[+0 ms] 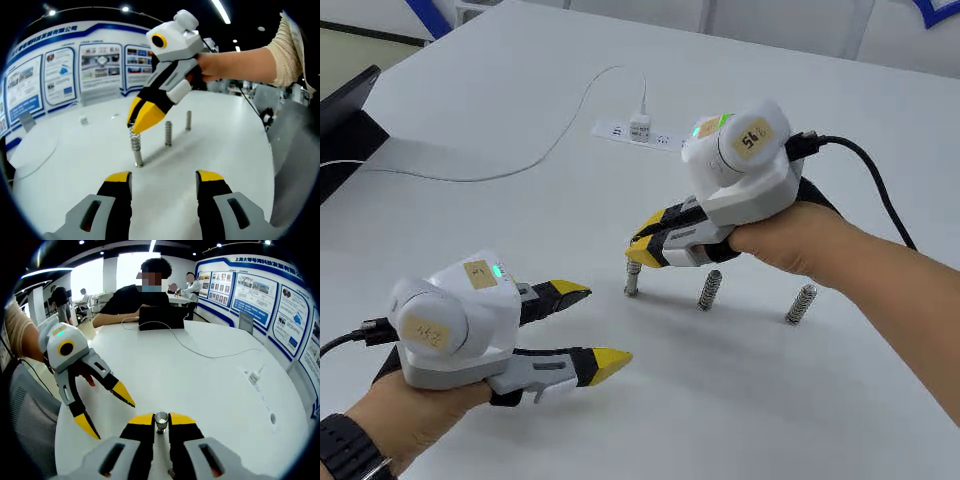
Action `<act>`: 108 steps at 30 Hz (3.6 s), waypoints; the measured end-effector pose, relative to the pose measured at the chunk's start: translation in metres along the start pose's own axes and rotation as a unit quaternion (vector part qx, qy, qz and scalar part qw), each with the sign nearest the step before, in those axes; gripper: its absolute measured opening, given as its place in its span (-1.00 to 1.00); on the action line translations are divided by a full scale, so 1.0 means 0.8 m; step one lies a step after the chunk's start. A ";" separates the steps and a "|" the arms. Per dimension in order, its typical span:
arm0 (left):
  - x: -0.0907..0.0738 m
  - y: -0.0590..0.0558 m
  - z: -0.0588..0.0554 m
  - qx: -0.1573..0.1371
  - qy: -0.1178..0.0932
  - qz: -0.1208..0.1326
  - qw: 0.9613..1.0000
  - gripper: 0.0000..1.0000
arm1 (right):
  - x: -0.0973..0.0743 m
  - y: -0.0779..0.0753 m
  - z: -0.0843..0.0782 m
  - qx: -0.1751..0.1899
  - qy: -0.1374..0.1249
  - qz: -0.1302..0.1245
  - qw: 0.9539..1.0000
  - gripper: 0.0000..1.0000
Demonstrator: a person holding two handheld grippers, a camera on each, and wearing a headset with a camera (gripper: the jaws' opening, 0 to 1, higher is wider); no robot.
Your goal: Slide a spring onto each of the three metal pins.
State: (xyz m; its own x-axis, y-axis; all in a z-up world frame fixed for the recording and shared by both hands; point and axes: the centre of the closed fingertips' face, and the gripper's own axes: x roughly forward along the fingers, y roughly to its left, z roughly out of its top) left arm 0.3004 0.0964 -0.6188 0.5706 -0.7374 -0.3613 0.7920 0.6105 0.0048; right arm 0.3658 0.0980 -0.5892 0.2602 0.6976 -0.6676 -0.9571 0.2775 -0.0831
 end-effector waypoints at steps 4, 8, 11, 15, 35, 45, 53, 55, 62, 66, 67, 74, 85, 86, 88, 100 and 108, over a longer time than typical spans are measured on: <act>0.000 0.002 -0.001 -0.002 -0.001 0.002 1.000 0.04 | 0.005 0.001 -0.005 0.006 0.005 0.000 1.000 -0.77; 0.001 0.002 -0.002 -0.005 -0.003 0.003 1.000 0.04 | 0.011 0.003 -0.013 0.004 0.016 -0.002 1.000 -0.77; 0.002 0.001 -0.002 -0.004 -0.003 0.002 1.000 0.04 | 0.013 0.003 -0.016 0.006 0.019 -0.004 1.000 -0.77; 0.002 0.003 -0.002 -0.005 -0.003 0.003 1.000 0.04 | 0.015 0.005 -0.023 0.007 0.024 -0.008 1.000 -0.76; 0.001 0.001 0.001 -0.005 -0.002 0.002 1.000 0.06 | 0.018 0.003 -0.036 0.015 0.025 -0.019 0.999 -0.67; 0.001 0.004 0.002 -0.008 -0.004 0.006 1.000 0.11 | -0.013 -0.002 -0.031 0.014 0.000 -0.035 0.999 -0.56; 0.001 0.004 0.004 -0.008 -0.004 0.006 1.000 0.13 | -0.046 -0.002 -0.026 0.011 -0.027 -0.057 0.998 -0.46; 0.001 0.004 0.004 -0.008 -0.004 0.006 1.000 0.13 | -0.053 -0.001 -0.027 0.014 -0.031 -0.062 0.997 -0.44; 0.000 0.006 0.006 -0.007 -0.005 0.009 1.000 0.16 | -0.081 -0.004 -0.036 0.028 -0.049 -0.084 0.995 -0.39; 0.000 0.006 0.007 -0.006 -0.005 0.009 1.000 0.17 | -0.094 -0.008 -0.042 0.037 -0.060 -0.094 0.993 -0.35; 0.000 0.006 0.007 -0.005 -0.005 0.009 1.000 0.18 | -0.096 -0.009 -0.043 0.037 -0.060 -0.096 0.993 -0.34; 0.002 0.006 0.010 -0.002 -0.006 0.009 1.000 0.20 | -0.116 -0.018 -0.053 0.051 -0.075 -0.116 0.989 -0.29; 0.001 0.007 0.011 0.001 -0.003 0.010 1.000 0.23 | -0.148 -0.027 -0.083 0.062 -0.085 -0.146 0.984 -0.14; 0.001 0.007 0.011 0.002 -0.002 0.010 1.000 0.24 | -0.153 -0.029 -0.087 0.064 -0.086 -0.152 0.983 -0.13; 0.002 0.007 0.012 0.002 -0.003 0.009 1.000 0.24 | -0.158 -0.031 -0.096 0.068 -0.085 -0.157 0.982 -0.11; 0.003 0.003 0.012 0.007 0.002 0.008 1.000 0.27 | -0.180 -0.026 -0.148 0.098 -0.080 -0.180 0.975 0.06; 0.004 0.001 0.013 0.004 0.002 0.006 1.000 0.29 | -0.183 -0.019 -0.166 0.114 -0.080 -0.189 0.972 0.13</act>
State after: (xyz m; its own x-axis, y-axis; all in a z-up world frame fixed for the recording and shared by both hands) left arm 0.3049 0.0913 -0.6100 0.5795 -0.7286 -0.3651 0.7866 0.6173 0.0165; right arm 0.3253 -0.0961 -0.5882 0.6224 0.6060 -0.4953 -0.7403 0.6612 -0.1214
